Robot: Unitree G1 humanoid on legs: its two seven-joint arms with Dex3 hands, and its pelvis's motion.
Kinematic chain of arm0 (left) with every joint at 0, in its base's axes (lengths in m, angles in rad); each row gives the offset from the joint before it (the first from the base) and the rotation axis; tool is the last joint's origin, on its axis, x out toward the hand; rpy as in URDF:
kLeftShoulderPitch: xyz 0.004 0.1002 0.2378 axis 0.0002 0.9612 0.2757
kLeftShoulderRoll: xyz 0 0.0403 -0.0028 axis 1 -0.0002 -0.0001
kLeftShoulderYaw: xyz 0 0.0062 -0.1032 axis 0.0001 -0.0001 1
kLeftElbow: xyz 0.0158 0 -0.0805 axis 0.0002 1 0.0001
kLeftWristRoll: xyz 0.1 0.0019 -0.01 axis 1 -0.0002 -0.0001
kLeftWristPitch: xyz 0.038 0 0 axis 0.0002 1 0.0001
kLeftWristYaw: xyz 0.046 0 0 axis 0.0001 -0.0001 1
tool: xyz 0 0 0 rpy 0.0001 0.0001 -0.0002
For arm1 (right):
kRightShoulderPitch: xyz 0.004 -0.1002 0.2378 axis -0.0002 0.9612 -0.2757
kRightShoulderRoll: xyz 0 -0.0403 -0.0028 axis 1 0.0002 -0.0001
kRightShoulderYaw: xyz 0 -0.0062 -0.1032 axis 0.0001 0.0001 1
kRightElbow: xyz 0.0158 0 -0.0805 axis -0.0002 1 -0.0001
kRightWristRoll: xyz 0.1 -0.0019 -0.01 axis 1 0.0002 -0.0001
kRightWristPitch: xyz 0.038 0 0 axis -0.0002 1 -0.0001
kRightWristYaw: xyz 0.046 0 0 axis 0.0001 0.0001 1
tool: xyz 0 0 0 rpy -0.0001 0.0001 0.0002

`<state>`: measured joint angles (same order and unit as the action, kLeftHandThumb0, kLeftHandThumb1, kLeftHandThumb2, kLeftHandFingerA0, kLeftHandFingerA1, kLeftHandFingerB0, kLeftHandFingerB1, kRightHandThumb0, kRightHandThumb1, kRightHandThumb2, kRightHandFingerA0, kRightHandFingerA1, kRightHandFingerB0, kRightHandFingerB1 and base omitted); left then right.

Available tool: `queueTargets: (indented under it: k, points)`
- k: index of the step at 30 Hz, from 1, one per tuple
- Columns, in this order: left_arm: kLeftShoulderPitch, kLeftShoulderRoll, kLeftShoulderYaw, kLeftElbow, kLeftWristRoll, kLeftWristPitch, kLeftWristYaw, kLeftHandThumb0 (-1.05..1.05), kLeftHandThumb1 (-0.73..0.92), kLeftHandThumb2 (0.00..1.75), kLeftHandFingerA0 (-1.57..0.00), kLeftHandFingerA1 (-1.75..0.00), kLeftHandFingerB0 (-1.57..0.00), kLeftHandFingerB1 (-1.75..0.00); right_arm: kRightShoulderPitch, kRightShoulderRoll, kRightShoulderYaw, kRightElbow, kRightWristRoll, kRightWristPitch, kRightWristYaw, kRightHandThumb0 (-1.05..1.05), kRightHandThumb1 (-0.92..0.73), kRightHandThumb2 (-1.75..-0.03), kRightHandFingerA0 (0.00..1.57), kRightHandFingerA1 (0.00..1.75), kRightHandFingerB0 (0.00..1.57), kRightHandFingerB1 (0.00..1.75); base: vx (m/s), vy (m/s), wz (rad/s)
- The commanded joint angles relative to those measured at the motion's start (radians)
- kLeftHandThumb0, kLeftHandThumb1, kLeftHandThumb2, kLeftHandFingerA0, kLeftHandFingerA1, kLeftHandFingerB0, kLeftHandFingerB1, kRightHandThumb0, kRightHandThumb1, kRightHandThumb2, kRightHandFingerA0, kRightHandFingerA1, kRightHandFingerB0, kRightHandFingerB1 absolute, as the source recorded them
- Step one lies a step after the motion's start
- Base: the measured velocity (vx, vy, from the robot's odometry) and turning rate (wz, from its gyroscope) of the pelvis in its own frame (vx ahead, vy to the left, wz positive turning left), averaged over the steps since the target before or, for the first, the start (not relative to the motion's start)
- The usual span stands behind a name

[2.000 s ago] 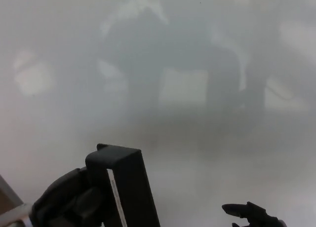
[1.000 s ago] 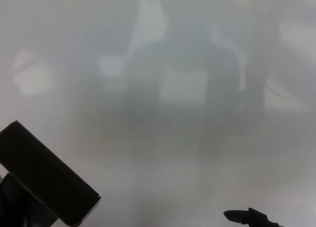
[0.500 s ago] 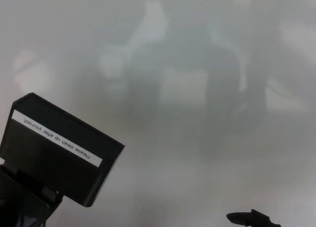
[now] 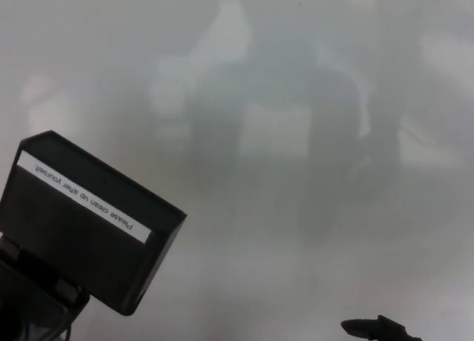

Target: A magnetic marker holder is on the left hand side of the white board, the robot put the index and middle finger into the opening of the container and pull off the magnetic holder and hand it to a human on the left hand side.

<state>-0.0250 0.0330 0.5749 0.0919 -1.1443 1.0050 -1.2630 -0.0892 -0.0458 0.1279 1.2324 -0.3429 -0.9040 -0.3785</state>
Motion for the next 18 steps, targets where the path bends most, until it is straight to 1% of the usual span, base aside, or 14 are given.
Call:
queueTargets:
  k: [1,2,3,6,7,10,11,12,13,17,18]
  points:
    - [0.003,0.027,-0.018,0.010,-0.052,-0.040,-0.052,-0.70,0.27,0.64,-0.22,-0.37,-0.23,-0.47,-0.002,-0.017,0.002,0.005,-0.004,0.008,-0.023,-0.49,-0.80,-0.64,0.90,0.60,0.72,0.46,0.00,0.000,0.00]
    - [0.004,0.028,-0.020,0.011,-0.052,-0.042,-0.054,-0.70,0.27,0.64,-0.22,-0.37,-0.23,-0.47,-0.002,-0.016,0.002,0.006,-0.004,0.008,-0.023,-0.49,-0.80,-0.64,0.90,0.60,0.72,0.46,0.00,0.000,0.00]
    - [0.007,0.031,-0.019,0.011,-0.058,-0.039,-0.046,-0.67,0.27,0.65,-0.23,-0.39,-0.25,-0.46,-0.001,-0.016,0.002,0.006,-0.002,0.007,-0.022,-0.46,-0.65,-1.04,0.86,0.75,0.65,0.65,0.00,0.000,0.00]
    - [0.008,0.040,-0.024,0.013,-0.061,-0.044,-0.050,-0.68,0.27,0.63,-0.22,-0.37,-0.23,-0.47,-0.001,-0.016,0.002,0.006,-0.001,0.009,-0.019,-0.46,-0.65,-1.04,0.86,0.75,0.65,0.65,0.00,0.000,0.00]
    - [0.008,0.041,-0.024,0.017,-0.062,-0.047,-0.053,-0.69,0.27,0.63,-0.21,-0.37,-0.22,-0.47,-0.001,-0.016,0.003,0.006,-0.001,0.009,-0.019,-0.50,-0.80,-0.64,0.91,0.61,0.73,0.46,0.00,0.000,0.00]
    - [0.007,0.038,-0.022,0.022,-0.073,-0.056,-0.058,-0.67,0.28,0.64,-0.20,-0.38,-0.21,-0.46,-0.002,-0.017,0.007,0.006,-0.007,0.010,-0.027,-0.49,-0.80,-0.64,0.90,0.59,0.73,0.46,0.00,0.000,0.00]
    - [0.005,0.046,-0.027,0.027,-0.071,-0.055,-0.063,-0.67,0.27,0.64,-0.21,-0.38,-0.22,-0.47,-0.002,-0.017,0.006,0.006,-0.005,0.011,-0.026,-0.50,-0.80,-0.64,0.90,0.60,0.73,0.46,0.00,0.000,0.00]
    - [0.005,0.051,-0.029,0.029,-0.070,-0.053,-0.063,-0.65,0.27,0.63,-0.22,-0.38,-0.23,-0.47,-0.003,-0.017,0.006,0.007,-0.004,0.010,-0.025,-0.46,-0.65,-1.03,0.86,0.75,0.66,0.65,0.00,0.000,0.00]
    - [0.005,0.056,-0.033,0.030,-0.070,-0.052,-0.062,-0.65,0.27,0.63,-0.22,-0.38,-0.23,-0.47,-0.004,-0.017,0.006,0.007,-0.003,0.010,-0.025,-0.46,-0.65,-1.03,0.86,0.75,0.66,0.65,0.00,0.000,0.00]
    - [0.011,0.051,-0.036,0.023,-0.077,-0.067,-0.050,-0.67,0.27,0.63,-0.24,-0.38,-0.25,-0.46,-0.005,-0.018,0.007,0.007,-0.004,0.010,-0.028,-0.46,-0.64,-1.03,0.86,0.75,0.65,0.65,0.00,0.000,0.00]
    - [0.013,0.048,-0.039,0.020,-0.076,-0.072,-0.052,-0.70,0.27,0.64,-0.23,-0.38,-0.25,-0.48,-0.006,-0.018,0.007,0.007,-0.004,0.010,-0.029,-0.49,-0.80,-0.64,0.91,0.60,0.73,0.46,0.00,0.000,0.00]
